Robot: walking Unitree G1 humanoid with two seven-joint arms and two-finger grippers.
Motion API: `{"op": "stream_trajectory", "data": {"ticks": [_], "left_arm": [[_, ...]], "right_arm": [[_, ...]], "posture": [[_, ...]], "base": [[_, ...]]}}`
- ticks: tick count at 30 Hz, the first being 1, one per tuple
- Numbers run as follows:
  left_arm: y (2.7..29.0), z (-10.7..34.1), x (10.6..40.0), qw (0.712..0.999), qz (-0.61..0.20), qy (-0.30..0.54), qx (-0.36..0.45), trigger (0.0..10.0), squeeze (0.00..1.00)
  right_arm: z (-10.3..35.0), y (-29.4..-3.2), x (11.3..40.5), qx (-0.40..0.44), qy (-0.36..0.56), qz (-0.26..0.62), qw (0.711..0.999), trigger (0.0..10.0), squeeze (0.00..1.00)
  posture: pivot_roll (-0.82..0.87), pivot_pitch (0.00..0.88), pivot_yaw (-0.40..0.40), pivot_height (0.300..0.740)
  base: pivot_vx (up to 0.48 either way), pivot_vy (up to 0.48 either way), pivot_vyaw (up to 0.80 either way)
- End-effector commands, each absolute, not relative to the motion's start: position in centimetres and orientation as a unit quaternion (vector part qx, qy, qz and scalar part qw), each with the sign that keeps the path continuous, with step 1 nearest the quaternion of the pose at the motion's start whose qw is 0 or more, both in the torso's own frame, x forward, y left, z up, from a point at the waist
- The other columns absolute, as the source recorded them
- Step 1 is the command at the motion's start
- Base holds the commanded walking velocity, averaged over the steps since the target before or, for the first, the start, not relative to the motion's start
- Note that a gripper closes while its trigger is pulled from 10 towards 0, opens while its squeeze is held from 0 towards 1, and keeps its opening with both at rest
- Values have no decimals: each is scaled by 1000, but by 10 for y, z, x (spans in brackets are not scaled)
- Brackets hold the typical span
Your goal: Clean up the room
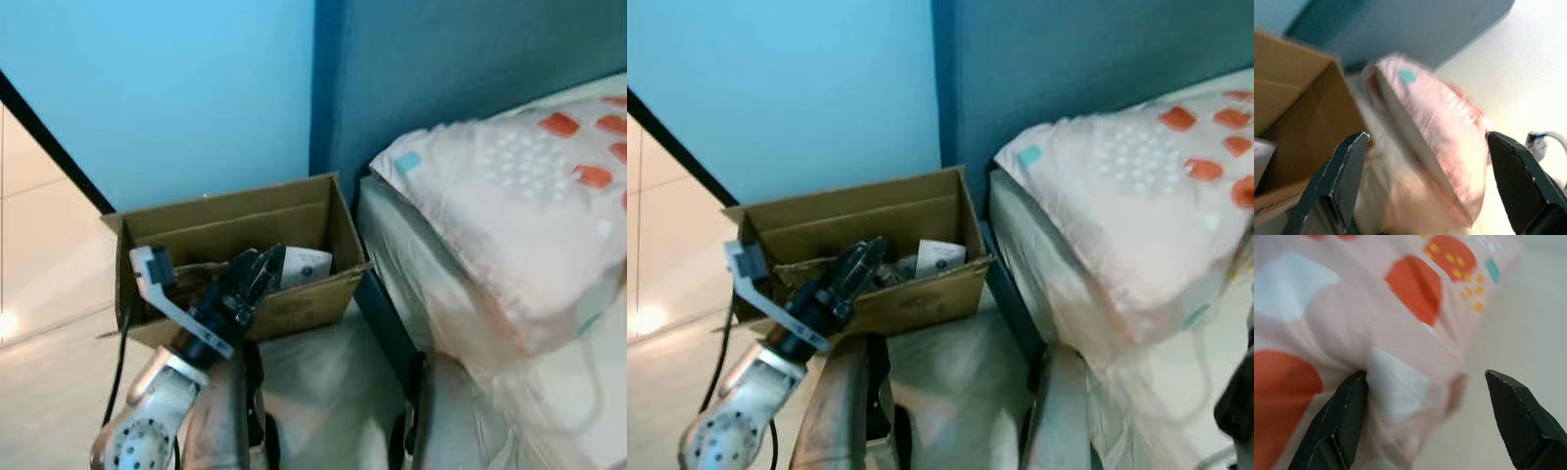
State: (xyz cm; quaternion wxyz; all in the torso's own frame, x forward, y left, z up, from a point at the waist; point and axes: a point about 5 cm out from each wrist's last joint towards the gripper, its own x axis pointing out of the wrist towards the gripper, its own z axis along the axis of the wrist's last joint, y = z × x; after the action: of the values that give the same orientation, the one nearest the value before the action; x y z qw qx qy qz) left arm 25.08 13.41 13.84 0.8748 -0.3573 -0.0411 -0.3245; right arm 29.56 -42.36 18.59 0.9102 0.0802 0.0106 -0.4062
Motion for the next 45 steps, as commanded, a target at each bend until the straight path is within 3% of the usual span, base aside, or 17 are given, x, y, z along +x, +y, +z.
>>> {"op": "stream_trajectory", "data": {"ticks": [1,3,4,7,9,13,14,20,25,27,39,45], "left_arm": [[140,122,248,884,-314,-20,-346,10000,0],[148,111,248,891,-303,-6,-338,10000,0],[156,101,248,898,-289,3,-330,10000,0],[165,92,250,906,-273,9,-323,10000,0],[180,79,262,921,-227,11,-315,10000,0],[183,74,272,927,-209,5,-310,10000,0],[183,74,272,927,-209,5,-310,10000,0],[176,58,288,940,-171,20,-294,10000,0],[167,43,290,946,-154,50,-282,10000,0],[163,36,291,948,-139,61,-280,10000,0],[165,65,312,949,-146,-5,-279,10000,0],[164,86,328,951,-154,-37,-263,10000,0]], "right_arm": [[172,-427,287,101,32,-415,904,10000,1000],[157,-423,284,105,53,-408,905,10000,1000],[141,-417,283,108,76,-395,909,10000,35],[126,-408,283,108,98,-382,913,10000,0],[92,-376,288,107,138,-333,927,10000,0],[83,-352,300,131,135,-279,942,10000,0],[83,-352,300,131,135,-279,942,10000,0],[76,-291,327,206,95,-147,963,10000,0],[59,-259,329,199,131,-111,965,10000,0],[40,-232,324,181,168,-72,966,10000,0],[25,-200,317,161,190,-11,969,10000,0],[25,-208,317,121,199,-36,972,10000,0]], "posture": [[73,175,-3,510],[54,137,-12,510],[43,121,-14,510],[32,106,-16,510],[8,67,-21,510],[-2,34,-30,510],[-2,34,-30,510],[-4,0,-42,520],[-5,0,-43,534],[3,0,-49,548],[20,0,-54,577],[19,0,-54,596]], "base": [[0,0,0],[0,0,0],[0,0,0],[0,0,0],[0,0,0],[0,0,0],[0,0,0],[0,0,0],[0,0,0],[0,0,0],[0,0,0],[0,0,0]]}}
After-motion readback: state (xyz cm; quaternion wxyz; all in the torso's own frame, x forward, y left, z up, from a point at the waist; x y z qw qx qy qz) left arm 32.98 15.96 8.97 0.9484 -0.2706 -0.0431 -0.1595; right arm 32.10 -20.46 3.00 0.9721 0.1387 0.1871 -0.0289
